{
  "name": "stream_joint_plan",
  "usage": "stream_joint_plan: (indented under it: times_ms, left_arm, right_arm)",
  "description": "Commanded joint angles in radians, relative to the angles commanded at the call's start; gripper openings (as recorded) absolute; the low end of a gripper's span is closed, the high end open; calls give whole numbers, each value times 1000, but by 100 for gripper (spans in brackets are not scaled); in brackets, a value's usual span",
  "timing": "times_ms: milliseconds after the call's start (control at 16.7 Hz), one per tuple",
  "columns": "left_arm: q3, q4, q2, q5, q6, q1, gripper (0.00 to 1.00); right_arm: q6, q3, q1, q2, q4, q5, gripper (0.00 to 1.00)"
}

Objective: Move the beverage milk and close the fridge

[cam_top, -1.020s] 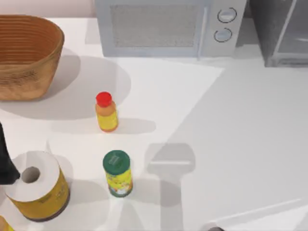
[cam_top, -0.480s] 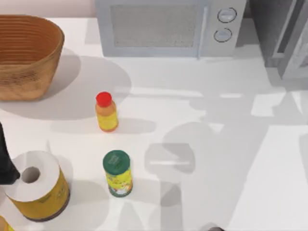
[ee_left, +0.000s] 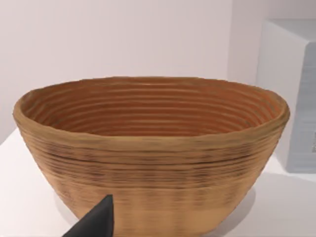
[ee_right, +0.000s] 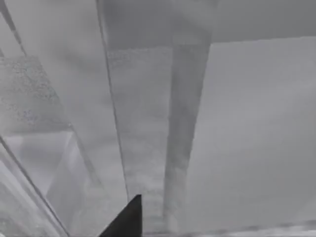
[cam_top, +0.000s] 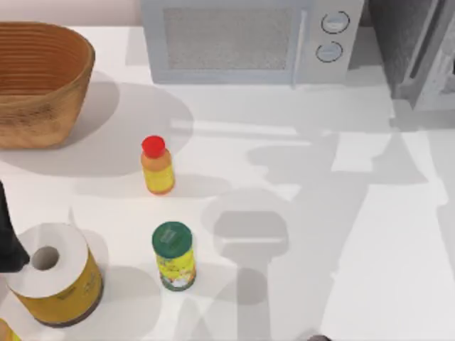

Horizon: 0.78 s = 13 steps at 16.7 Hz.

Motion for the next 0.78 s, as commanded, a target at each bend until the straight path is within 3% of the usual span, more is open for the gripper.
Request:
stream_joint_plan:
  times_ms: [600,780]
  left_arm:
    - [0,0,0,0,0,0,100]
    - [0,0,0,0,0,0,100]
  right_arm:
    - [2,409,0,317,-74,5,100]
    - [2,451,1,358,-91,6,100]
